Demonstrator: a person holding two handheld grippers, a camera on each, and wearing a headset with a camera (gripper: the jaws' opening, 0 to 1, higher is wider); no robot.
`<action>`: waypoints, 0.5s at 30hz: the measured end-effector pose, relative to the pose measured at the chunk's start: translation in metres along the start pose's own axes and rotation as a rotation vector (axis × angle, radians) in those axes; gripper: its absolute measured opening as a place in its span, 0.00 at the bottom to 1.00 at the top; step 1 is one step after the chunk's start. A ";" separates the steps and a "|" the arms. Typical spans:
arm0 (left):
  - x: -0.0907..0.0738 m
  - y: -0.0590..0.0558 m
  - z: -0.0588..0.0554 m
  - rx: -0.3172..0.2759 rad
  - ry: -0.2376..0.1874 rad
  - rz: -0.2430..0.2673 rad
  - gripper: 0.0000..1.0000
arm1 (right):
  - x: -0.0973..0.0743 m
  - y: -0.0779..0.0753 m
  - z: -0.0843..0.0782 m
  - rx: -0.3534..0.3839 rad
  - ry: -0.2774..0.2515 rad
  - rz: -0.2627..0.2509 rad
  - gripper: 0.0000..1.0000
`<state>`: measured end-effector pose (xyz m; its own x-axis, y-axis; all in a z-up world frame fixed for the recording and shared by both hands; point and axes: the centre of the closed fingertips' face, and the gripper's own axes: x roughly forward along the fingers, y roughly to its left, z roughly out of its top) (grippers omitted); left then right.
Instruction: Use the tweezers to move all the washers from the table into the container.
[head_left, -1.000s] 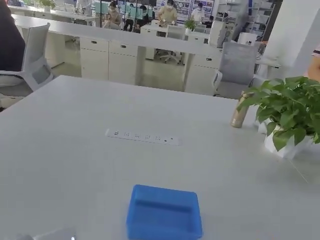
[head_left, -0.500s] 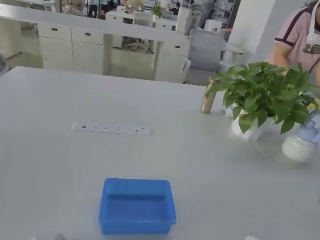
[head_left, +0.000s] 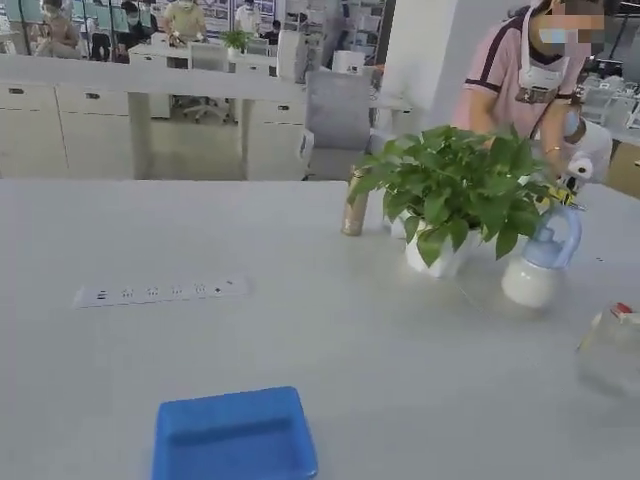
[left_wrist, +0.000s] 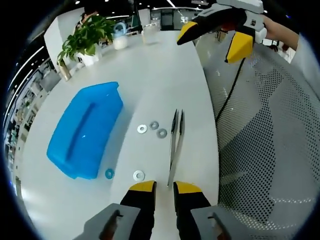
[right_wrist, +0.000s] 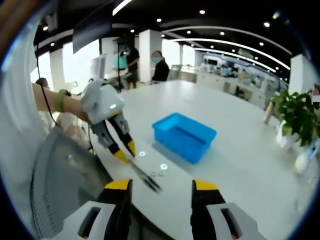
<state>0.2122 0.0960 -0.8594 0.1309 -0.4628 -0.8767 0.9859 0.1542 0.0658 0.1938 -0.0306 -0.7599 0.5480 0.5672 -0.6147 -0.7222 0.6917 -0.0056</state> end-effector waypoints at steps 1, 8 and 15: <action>0.000 -0.001 0.000 0.002 0.001 -0.003 0.10 | 0.000 -0.001 0.000 0.000 -0.002 -0.003 0.44; 0.001 -0.005 0.000 0.084 0.022 0.005 0.00 | 0.004 -0.006 -0.001 0.002 -0.003 -0.015 0.45; -0.005 -0.009 0.013 0.114 -0.017 -0.007 0.00 | 0.010 -0.003 -0.007 -0.035 0.026 0.005 0.44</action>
<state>0.2044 0.0860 -0.8492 0.1246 -0.4789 -0.8690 0.9922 0.0514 0.1139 0.1985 -0.0307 -0.7715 0.5336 0.5582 -0.6354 -0.7393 0.6728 -0.0297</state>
